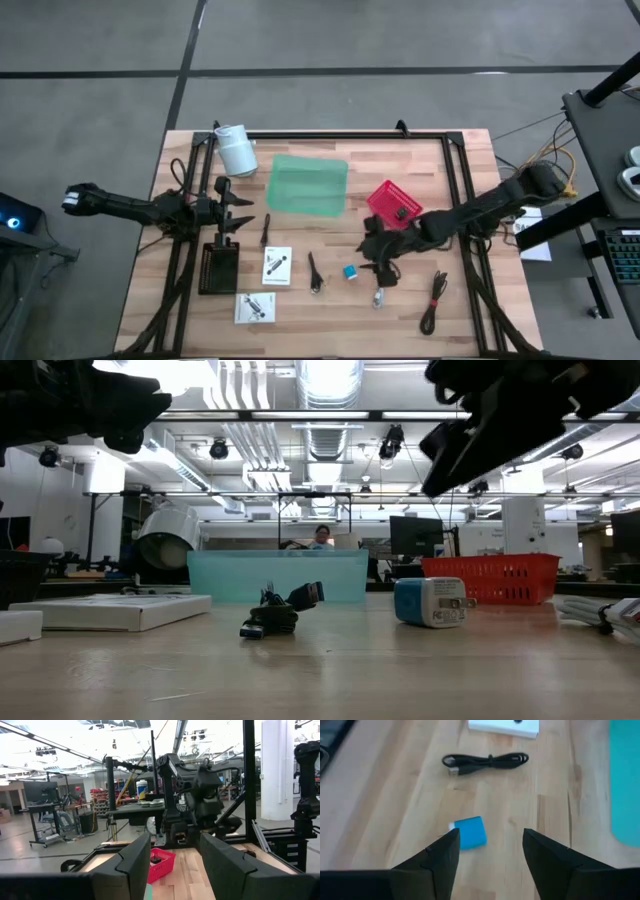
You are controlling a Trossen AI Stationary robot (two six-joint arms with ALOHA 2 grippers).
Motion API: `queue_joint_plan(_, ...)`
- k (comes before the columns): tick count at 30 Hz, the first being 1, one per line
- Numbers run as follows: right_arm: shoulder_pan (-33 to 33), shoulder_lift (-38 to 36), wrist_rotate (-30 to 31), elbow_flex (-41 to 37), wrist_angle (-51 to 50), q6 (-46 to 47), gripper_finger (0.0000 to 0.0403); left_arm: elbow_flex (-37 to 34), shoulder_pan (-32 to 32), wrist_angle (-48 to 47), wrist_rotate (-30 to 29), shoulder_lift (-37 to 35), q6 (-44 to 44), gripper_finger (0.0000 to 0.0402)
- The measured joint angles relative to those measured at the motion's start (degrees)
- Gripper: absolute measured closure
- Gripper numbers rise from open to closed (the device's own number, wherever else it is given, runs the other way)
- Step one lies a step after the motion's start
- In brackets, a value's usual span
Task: Pick and place items into bin
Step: Put the blue charger adapter into the red bin
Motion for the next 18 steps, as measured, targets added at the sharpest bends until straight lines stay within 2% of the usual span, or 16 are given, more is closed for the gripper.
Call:
queue_joint_plan(5,0.0,5.9,0.1,4.2,-1.2,-0.8,0.0150,0.0,0.0,0.0,0.0,0.0,0.0,0.0244)
queue_joint_plan(10,0.1,10.5,-1.3,10.2,-7.7,-2.1,0.0108,0.0,0.0,0.0,0.0,0.0,0.0,0.0244)
queue_joint_plan(18,0.1,17.6,-1.5,16.2,-14.3,-2.3,0.0099,0.0,0.0,0.0,0.0,0.0,0.0,0.0244)
